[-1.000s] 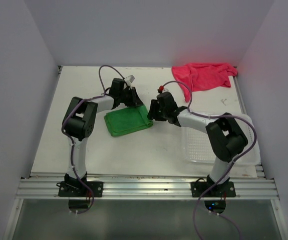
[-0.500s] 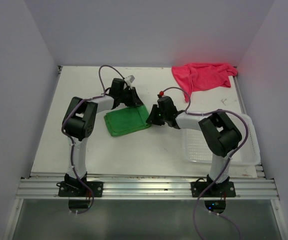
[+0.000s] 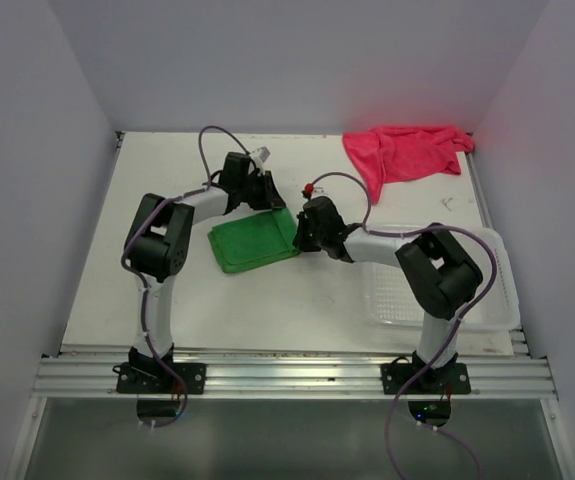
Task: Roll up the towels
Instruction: Roll the towel
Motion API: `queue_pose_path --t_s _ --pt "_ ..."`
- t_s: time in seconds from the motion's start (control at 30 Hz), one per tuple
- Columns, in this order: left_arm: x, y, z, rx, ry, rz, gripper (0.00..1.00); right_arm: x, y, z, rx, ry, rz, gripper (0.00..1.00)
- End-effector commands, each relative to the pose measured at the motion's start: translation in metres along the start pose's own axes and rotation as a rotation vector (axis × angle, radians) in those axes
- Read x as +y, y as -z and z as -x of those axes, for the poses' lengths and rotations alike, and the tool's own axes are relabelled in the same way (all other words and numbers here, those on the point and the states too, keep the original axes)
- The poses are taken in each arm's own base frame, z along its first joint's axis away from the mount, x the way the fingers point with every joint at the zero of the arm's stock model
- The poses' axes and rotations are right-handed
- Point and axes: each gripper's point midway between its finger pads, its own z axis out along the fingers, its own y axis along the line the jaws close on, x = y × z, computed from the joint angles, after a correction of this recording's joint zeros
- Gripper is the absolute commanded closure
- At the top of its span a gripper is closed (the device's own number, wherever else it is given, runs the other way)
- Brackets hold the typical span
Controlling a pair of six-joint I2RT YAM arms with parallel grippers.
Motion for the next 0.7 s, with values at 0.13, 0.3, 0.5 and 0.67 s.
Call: queue_pose_path --t_s 0.13,0.3,0.5,0.67 --pt "-0.036 0.029 0.046 -0.105 -0.066 -0.038 0.76 -0.016 0.025 0.021 -0.089 0.343 -0.312 1.0" --pt "-0.043 0.034 0.051 -0.114 -0.065 -0.054 0.76 -0.024 0.032 0.032 -0.123 0.401 -0.435 1.0" --pt "-0.05 0.038 0.052 -0.115 -0.064 -0.074 0.76 -0.026 0.04 0.046 -0.131 0.511 -0.527 1.0" --pt "-0.052 0.038 0.053 -0.115 -0.067 -0.079 0.76 -0.022 0.035 0.041 -0.106 0.648 -0.594 1.0"
